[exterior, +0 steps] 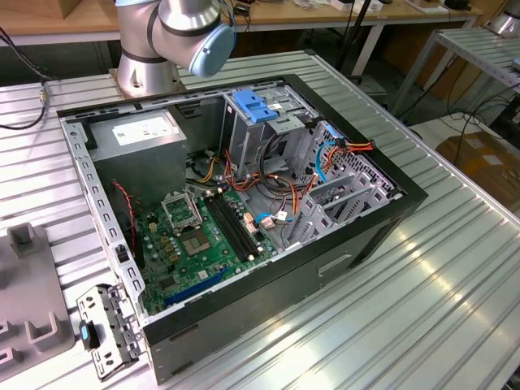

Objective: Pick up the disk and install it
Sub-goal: 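Pick up the disk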

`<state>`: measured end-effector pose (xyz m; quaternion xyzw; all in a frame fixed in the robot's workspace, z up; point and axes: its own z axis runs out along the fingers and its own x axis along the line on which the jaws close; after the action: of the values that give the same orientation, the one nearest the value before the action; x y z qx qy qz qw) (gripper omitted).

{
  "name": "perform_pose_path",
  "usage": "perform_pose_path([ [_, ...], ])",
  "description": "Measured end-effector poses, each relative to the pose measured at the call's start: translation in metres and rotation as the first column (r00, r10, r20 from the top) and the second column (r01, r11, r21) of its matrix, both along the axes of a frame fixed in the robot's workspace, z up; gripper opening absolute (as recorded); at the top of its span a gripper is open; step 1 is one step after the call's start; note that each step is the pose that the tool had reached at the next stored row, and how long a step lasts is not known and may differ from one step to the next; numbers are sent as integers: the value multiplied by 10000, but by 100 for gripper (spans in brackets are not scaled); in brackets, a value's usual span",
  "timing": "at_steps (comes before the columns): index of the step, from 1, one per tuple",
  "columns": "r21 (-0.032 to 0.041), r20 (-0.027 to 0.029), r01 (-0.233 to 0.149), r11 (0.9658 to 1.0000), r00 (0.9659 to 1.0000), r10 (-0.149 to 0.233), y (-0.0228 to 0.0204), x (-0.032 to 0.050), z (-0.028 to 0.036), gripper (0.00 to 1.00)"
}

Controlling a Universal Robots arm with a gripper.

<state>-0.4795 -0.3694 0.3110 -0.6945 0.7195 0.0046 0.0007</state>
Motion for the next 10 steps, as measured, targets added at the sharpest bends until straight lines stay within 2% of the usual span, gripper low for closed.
perform_pose_path([
  [8, -47, 0, 0, 10000, 10000, 0, 0, 0, 131, 37],
  [10, -54, 3, 0, 10000, 10000, 0, 0, 0, 135, 37],
])
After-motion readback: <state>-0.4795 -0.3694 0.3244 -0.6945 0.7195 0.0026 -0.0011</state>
